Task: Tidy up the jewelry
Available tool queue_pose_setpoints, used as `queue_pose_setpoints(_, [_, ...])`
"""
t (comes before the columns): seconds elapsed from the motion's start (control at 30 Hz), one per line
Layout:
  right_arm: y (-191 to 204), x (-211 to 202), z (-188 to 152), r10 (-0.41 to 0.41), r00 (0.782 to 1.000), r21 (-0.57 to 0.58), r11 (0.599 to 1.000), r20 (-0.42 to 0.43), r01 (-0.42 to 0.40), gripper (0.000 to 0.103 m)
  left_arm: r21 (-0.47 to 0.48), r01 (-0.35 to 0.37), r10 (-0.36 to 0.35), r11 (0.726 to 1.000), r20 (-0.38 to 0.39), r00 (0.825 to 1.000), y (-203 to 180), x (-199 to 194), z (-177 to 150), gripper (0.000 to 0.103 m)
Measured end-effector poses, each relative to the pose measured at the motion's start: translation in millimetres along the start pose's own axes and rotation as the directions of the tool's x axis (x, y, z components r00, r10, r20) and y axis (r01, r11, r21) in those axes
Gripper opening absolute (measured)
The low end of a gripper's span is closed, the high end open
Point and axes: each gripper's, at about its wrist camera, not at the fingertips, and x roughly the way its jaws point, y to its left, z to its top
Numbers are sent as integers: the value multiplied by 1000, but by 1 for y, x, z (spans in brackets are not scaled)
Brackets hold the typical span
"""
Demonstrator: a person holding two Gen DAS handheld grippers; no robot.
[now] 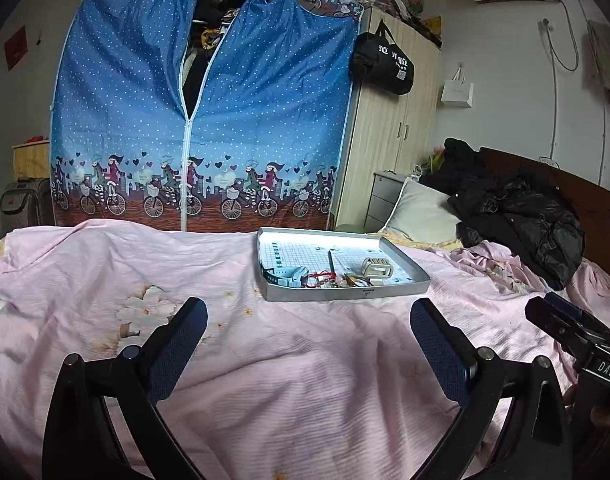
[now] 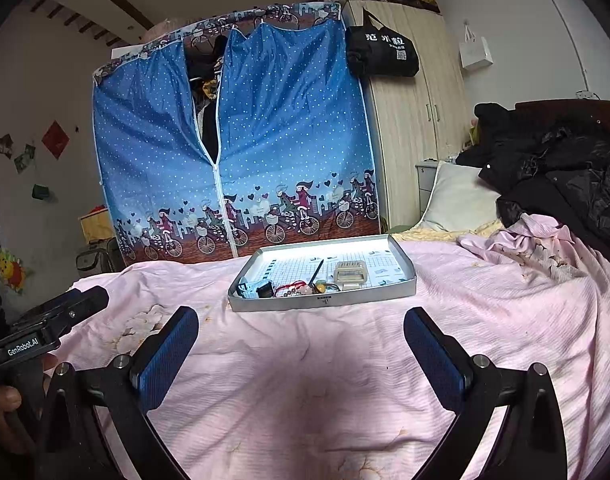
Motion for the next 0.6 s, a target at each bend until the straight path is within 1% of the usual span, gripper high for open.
queue_pose_setpoints(0.1, [2,-7,-8,-6,1000,9,1000,-15,6,103,30,9,-8,1000,-27,1000,-2,-8,-8,100])
queue_pose_setpoints(0.2, [5,-14,-13,-9,1000,15,1000,-26,9,103,50,-2,5,999,-55,998,-6,-15,-19,100])
queue_pose_setpoints(0.4, [10,-28,-22,-25,1000,12,1000,-16,25,103,74,-3,7,997,-51,999,-14,-27,-32,100])
queue_pose_setpoints(0.5, [10,-28,-24,-17,1000,21,1000,-25,18,103,79,1,2,997,-42,999,-17,-30,-36,100])
queue_pose_setpoints(0.6, [9,-25,-27,-30,999,11,999,-29,30,103,80,-4,8,997,-46,999,-18,-27,-37,100])
